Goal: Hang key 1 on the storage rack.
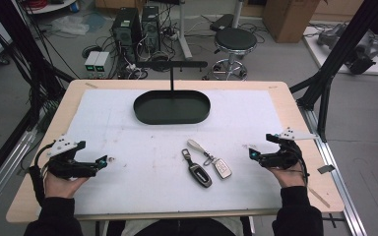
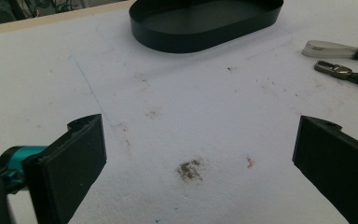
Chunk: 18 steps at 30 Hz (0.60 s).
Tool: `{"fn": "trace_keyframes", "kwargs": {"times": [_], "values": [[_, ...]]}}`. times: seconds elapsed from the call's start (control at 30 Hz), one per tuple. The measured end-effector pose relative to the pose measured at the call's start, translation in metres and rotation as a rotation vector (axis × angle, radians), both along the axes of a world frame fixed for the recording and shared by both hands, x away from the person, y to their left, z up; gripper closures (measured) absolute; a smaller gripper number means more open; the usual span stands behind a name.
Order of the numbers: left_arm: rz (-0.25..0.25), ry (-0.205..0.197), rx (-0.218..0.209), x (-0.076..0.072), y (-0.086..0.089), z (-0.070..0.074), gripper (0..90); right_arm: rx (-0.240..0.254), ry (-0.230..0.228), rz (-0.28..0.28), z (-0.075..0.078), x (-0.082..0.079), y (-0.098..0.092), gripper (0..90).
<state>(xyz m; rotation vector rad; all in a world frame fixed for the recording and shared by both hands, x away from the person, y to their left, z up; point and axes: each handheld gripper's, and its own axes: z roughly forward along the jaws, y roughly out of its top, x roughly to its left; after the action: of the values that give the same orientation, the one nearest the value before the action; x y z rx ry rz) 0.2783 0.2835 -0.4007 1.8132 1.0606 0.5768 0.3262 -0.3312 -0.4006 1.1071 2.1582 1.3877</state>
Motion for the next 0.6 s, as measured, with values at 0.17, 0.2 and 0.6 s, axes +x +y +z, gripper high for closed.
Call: {"fn": "trace_keyframes", "kwargs": {"times": [0.17,0.2,0.6], "values": [[0.004,0.001,-0.006,-0.0003,0.0020,-0.0007,3.1,-0.004,0.006,0.002,-0.0009,0.0002,0.0005,0.8],[0.002,-0.001,-0.006,-0.0002,0.0017,-0.0008,3.1,-0.006,0.006,0.005,-0.0009,0.0003,0.0006,0.8],[-0.002,-0.005,0.001,-0.0004,0.0014,-0.0010,3.1,-0.014,0.008,0.010,-0.0006,0.0001,0.0037,0.8]]}}
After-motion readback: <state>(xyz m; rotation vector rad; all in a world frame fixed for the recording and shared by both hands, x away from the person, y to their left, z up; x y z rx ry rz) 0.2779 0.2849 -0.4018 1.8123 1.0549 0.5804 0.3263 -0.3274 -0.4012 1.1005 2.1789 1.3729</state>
